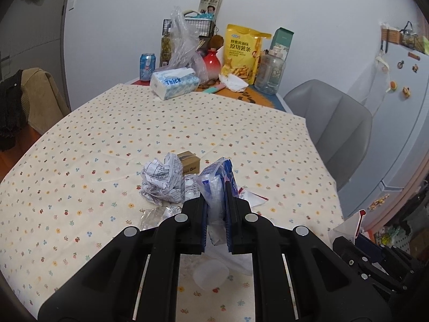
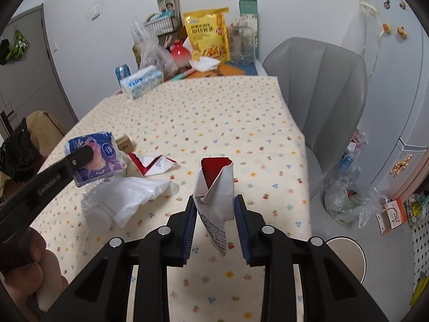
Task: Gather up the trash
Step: 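Grasp the blue-and-white wrapper with the left tool while the right tool grasps the red-and-white carton piece, then carry both items to the beige bin and open both tools over it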
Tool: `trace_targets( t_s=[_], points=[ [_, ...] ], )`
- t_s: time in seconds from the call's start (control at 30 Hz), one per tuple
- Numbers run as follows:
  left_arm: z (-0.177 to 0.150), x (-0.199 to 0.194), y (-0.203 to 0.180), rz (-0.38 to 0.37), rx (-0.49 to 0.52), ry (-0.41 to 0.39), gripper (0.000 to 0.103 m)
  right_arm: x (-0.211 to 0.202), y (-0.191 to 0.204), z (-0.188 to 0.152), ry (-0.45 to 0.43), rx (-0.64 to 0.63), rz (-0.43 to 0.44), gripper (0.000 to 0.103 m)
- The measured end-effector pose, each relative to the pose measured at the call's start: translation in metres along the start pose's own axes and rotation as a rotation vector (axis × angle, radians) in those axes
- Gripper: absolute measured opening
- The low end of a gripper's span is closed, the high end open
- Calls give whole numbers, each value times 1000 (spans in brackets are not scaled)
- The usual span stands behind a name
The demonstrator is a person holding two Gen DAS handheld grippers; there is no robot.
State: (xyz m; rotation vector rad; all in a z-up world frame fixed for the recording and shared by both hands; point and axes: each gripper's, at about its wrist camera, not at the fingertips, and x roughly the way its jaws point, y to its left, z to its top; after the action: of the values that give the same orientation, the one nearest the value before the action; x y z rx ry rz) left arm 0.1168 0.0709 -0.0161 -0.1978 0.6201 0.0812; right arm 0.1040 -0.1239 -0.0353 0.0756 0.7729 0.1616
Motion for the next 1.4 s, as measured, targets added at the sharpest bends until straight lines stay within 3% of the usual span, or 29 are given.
trace_targets(
  t_s=[0.4,0.93,1.4],
  points=[
    [-10,-12,-52,-93,53,-4,11,-41,-45,-10,-55,62,-64,29],
    [-35,0,-182,-237,192,52,11,-85,-155,-19,-99,193,-221,30],
    [-66,20,-275,-300,341,140,11,-81,-246,-49,-77,360,-277,31]
  ],
)
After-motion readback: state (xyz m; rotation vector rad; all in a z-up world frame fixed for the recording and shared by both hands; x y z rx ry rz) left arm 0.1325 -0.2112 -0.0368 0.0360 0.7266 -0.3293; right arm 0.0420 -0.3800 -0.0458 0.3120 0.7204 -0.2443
